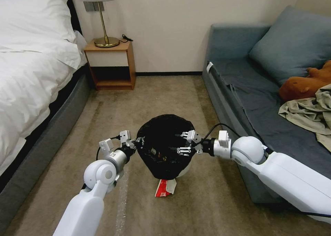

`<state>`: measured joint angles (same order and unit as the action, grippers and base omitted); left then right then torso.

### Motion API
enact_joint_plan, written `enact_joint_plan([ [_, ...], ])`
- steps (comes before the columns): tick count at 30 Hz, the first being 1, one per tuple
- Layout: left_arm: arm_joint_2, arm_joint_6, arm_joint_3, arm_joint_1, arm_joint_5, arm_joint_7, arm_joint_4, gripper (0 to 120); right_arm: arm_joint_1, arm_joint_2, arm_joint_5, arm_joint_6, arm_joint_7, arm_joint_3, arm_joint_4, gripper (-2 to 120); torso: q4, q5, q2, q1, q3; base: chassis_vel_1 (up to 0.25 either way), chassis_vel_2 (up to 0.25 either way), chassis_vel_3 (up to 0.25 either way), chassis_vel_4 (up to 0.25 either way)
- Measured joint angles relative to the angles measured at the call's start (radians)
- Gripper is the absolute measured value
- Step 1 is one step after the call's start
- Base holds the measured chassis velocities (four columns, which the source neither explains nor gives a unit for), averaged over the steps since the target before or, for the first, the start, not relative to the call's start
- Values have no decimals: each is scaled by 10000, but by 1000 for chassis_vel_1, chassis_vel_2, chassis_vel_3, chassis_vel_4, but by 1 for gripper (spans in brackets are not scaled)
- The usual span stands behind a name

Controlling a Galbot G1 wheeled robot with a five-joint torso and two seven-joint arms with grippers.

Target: Pick up the trash bin, then pick up the garbage on the floor and place it into the trash bin.

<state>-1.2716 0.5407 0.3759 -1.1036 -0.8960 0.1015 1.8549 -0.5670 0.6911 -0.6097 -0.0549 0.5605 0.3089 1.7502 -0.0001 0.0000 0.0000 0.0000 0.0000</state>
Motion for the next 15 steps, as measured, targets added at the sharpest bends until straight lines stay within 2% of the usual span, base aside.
enact_joint_plan([
  [1,4,-43,32,-13,16,18,1,4,-36,-1,-10,51,-124,-174,109,76,0,0,0,0,0,0,0,0,0],
  [2,4,-43,32,-13,16,18,1,4,-36,-1,-10,51,-124,-174,109,76,0,0,0,0,0,0,0,0,0],
  [3,11,-130,212,-31,92,43,-27,4,-37,-51,-117,192,-389,-741,487,85,1,2,0,0,0,0,0,0,0],
  [4,11,-130,212,-31,92,43,-27,4,-37,-51,-117,192,-389,-741,487,85,1,2,0,0,0,0,0,0,0],
  [5,52,-250,424,-36,227,46,-71,4,4,-227,-387,200,-636,-1184,819,92,1,-2,0,0,0,0,0,0,0],
  [6,52,-250,424,-36,227,46,-71,4,4,-227,-387,200,-636,-1184,819,92,1,-2,0,0,0,0,0,0,0],
  [8,142,-528,831,-52,460,22,-84,4,31,-609,-855,208,-1120,-2070,1295,99,2,-3,0,0,0,0,0,0,0],
  [11,256,-768,1272,-106,695,-83,-35,4,-240,-868,-1157,201,-1493,-2995,1467,100,0,-4,1,0,0,0,0,0,0],
  [12,256,-768,1272,-106,695,-83,-35,4,-240,-868,-1157,201,-1493,-2995,1467,100,0,-4,1,0,0,0,0,0,0],
  [14,453,-996,1959,-247,1176,-200,13,4,-930,-945,-1431,125,-2014,-3829,1433,100,-1,-2,1,0,-1,0,0,0,0],
  [15,453,-996,1959,-247,1176,-200,13,4,-930,-945,-1431,125,-2014,-3829,1433,100,-1,-2,1,0,-1,0,0,0,0],
])
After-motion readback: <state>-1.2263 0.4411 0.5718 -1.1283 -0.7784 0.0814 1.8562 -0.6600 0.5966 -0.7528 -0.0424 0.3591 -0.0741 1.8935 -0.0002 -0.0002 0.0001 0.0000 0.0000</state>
